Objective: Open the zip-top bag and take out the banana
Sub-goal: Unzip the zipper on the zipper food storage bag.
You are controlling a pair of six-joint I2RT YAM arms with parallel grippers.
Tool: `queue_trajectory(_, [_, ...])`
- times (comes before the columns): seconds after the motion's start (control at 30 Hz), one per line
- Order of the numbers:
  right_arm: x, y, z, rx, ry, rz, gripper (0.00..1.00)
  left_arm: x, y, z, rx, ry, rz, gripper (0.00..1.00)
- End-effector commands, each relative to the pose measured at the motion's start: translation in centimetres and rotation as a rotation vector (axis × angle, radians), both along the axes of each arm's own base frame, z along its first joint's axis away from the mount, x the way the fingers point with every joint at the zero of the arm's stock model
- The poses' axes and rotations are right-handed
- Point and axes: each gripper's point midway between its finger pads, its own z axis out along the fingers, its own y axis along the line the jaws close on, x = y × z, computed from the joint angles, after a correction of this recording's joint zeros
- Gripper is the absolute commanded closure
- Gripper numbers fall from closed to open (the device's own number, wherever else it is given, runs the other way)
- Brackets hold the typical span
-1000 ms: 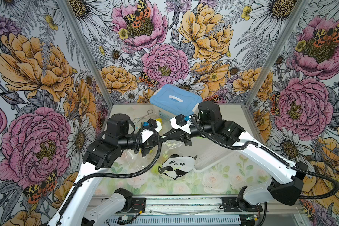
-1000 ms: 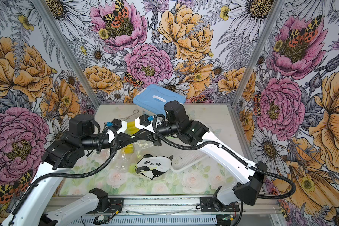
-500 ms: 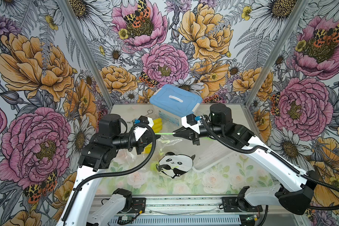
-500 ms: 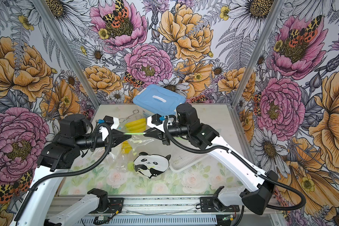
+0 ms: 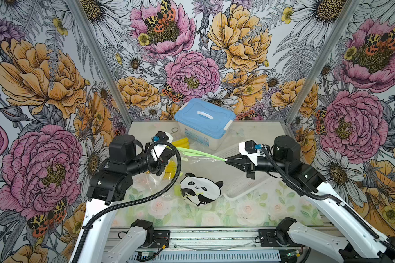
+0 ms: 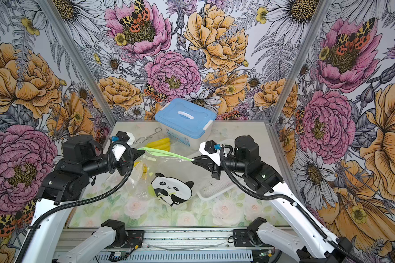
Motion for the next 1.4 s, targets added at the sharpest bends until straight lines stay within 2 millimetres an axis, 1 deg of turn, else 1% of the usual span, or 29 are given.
queue_trajectory(0.0, [-0.4,-1.7,0.1,0.017,0.026,-0.071,1.0,2.6,3.6,0.6,0.062,-0.066,0.235,1.0])
queue_trajectory(0.33, [-1.4,-3.1,-0.6,0.026,0.043,-0.113,1.0,3.1,4.1,0.9,0.065,-0.09,0.266,1.0])
queue_trajectory(0.5, [-1.4,-3.0,-0.7,0.026,0.05,-0.105,1.0,2.7,3.3,1.2,0.039,-0.096,0.218,1.0])
queue_trajectory(0.6, [-1.4,-2.8,-0.4,0.029,0.052,-0.096,0.99,2.1,2.3,1.5,0.012,-0.107,0.158,1.0])
queue_trajectory(0.67, [-1.4,-2.8,0.4,0.04,0.044,-0.095,0.91,1.4,1.6,1.5,0.0,-0.115,0.105,1.0])
queue_trajectory(0.7, [-1.4,-2.8,1.1,0.049,0.039,-0.095,0.83,1.0,1.1,1.5,-0.008,-0.117,0.069,1.0])
queue_trajectory(0.77, [-1.2,-2.5,2.6,0.067,0.032,-0.093,0.72,0.3,0.3,1.3,-0.016,-0.12,0.012,1.0])
queue_trajectory(0.8, [-1.1,-2.4,3.6,0.078,0.026,-0.084,0.68,0.0,0.0,1.2,-0.016,-0.12,-0.008,1.0])
queue_trajectory(0.9, [-0.6,-1.3,6.0,0.098,0.018,-0.045,0.63,-0.5,-0.6,0.7,-0.007,-0.12,-0.035,1.0])
queue_trajectory(0.97, [-0.4,-0.3,7.2,0.104,0.015,-0.01,0.61,-0.7,-0.9,0.5,-0.002,-0.122,-0.049,1.0])
queue_trajectory(1.03, [0.1,0.8,7.7,0.1,0.025,0.021,0.59,-0.9,-1.2,0.2,0.006,-0.119,-0.064,1.0])
queue_trajectory(1.13, [0.6,2.8,7.2,0.081,0.049,0.091,0.58,-1.1,-1.8,0.0,0.015,-0.121,-0.089,1.0])
queue_trajectory(1.2, [0.8,4.1,6.4,0.061,0.06,0.127,0.56,-1.3,-2.0,0.0,0.021,-0.124,-0.099,1.0])
queue_trajectory(1.37, [1.6,6.5,4.6,0.025,0.092,0.183,0.54,-1.8,-2.5,0.3,0.023,-0.138,-0.122,1.0])
